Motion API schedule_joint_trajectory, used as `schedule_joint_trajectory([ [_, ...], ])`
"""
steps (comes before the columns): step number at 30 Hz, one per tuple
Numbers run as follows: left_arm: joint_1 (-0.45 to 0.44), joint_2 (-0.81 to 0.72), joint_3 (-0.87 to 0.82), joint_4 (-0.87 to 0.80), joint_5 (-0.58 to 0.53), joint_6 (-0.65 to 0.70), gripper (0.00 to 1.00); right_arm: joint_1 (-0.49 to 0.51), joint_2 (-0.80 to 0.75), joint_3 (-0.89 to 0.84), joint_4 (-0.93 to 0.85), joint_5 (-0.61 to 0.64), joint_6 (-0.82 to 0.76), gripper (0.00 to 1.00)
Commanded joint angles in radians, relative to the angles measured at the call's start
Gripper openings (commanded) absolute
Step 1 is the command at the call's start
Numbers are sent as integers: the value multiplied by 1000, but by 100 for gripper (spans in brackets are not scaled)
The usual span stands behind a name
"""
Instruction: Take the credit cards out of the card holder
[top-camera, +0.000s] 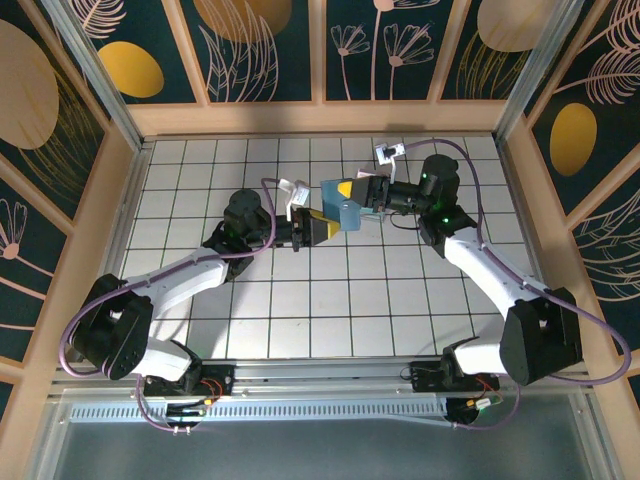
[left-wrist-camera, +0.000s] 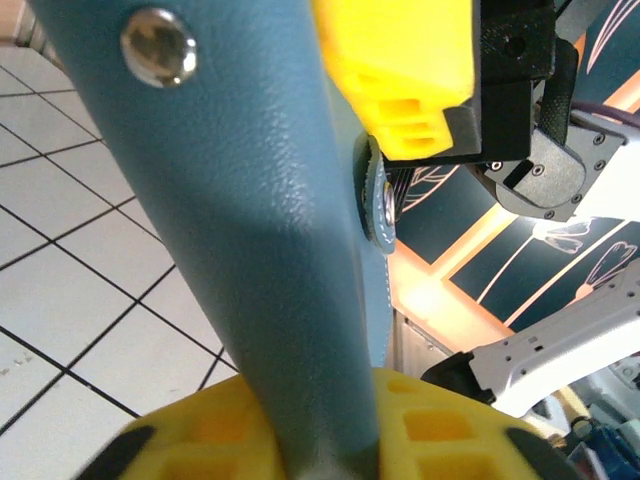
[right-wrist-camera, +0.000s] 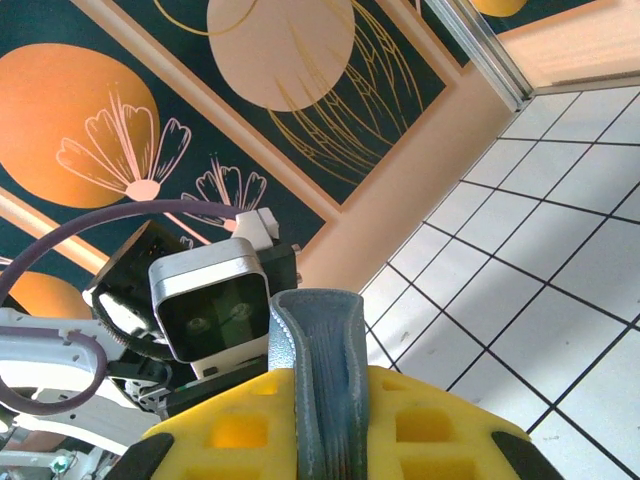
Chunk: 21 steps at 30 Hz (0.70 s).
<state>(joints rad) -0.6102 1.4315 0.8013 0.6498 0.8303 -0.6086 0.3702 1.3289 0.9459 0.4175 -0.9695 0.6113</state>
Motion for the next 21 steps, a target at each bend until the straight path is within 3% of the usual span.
schedule_joint_trajectory([
  [1,-4,-17,11,44,-2,21,11,9,6,40,-35,14,-30,0],
  [5,-4,-32,5,-5,-60,50,0,10,-5,69,-139,96,-81,2],
  [6,-5,-33,6,-23,-79,59,0,11,-10,79,-181,145,-98,13],
  [10,-4,-28,10,-99,-176,99,0,17,-25,118,-363,374,-160,37],
  [17,-36,12,4,-172,-365,124,0,74,-125,91,-594,875,-159,46],
  [21,-87,24,1,-167,-457,115,0,133,-204,37,-677,1056,-117,46],
])
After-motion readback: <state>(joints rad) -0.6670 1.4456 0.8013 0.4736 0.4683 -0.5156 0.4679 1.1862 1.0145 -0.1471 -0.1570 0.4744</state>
